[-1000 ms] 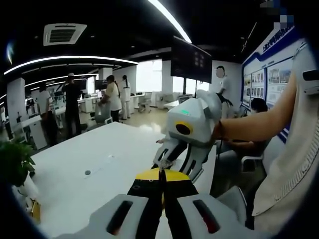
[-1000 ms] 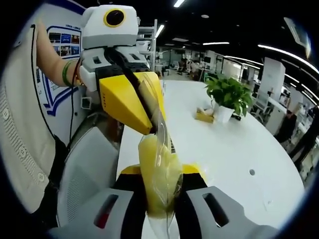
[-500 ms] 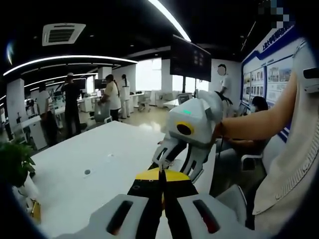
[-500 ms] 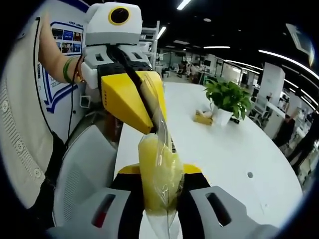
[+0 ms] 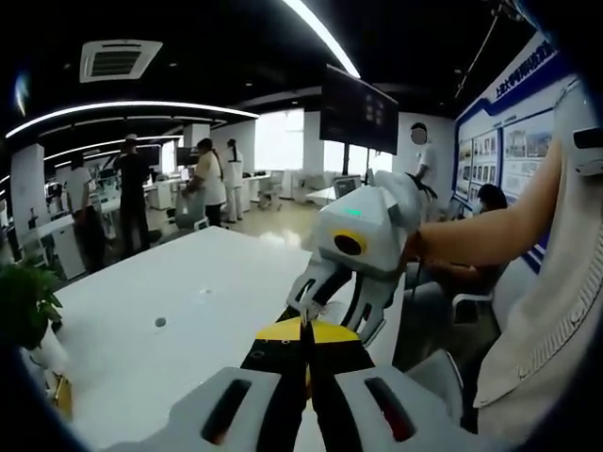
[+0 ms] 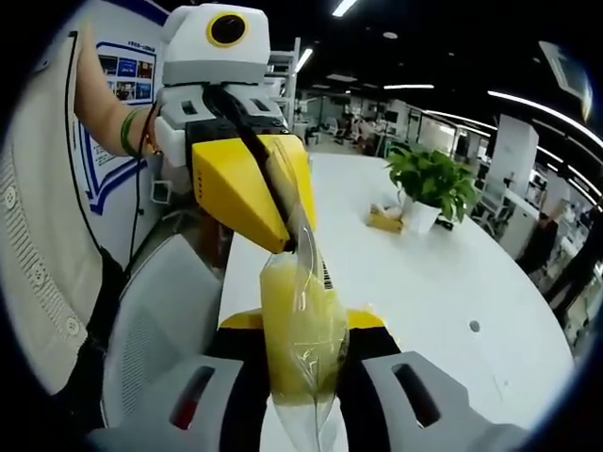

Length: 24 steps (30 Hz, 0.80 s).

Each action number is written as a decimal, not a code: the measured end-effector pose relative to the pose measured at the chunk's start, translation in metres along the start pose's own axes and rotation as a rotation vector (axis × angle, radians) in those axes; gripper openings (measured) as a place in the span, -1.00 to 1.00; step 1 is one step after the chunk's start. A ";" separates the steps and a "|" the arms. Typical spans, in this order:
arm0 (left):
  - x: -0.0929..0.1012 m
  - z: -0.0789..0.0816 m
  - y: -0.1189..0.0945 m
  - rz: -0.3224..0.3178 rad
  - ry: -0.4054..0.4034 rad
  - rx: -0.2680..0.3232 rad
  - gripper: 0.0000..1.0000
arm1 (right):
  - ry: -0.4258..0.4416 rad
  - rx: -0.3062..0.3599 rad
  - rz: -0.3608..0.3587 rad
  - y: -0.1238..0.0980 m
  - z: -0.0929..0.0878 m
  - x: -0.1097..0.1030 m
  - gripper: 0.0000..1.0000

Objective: Compare the silicone blocks by pressing each to a similar depth, holding the contact briefly, and releasing to observe deformation and rebound differences across the visible hardness samples.

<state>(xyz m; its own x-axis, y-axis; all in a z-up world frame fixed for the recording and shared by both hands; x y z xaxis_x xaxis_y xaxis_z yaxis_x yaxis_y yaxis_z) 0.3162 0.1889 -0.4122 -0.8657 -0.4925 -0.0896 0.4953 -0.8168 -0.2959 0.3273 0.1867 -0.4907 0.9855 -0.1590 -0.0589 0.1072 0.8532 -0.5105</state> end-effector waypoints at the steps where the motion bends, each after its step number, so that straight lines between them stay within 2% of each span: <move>1: 0.000 0.000 0.001 -0.002 0.000 0.000 -1.00 | 0.000 -0.001 0.000 0.000 0.000 0.000 -0.55; 21: 0.005 -0.004 0.002 -0.012 -0.014 0.000 -1.00 | 0.023 -0.012 0.010 -0.001 -0.006 -0.003 -0.47; 24: 0.006 -0.003 0.002 -0.012 -0.021 0.005 -1.00 | 0.048 -0.005 0.013 -0.003 -0.007 -0.005 -0.43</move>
<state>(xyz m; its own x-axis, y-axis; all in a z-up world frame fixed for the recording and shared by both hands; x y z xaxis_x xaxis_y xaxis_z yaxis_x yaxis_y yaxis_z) 0.3117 0.1851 -0.4162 -0.8700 -0.4886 -0.0663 0.4852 -0.8243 -0.2919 0.3216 0.1819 -0.4948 0.9795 -0.1711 -0.1065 0.0931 0.8529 -0.5138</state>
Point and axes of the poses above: the point that each gripper's makers call its tool centre point, and the gripper's own axes: y roughly forward along the fingers, x roughly to its right, z roughly out of its top, the point moved 2 cm from there along -y, roughly backward along the fingers, and after that the axes turned 9 degrees about y, right-handed, at the moved point
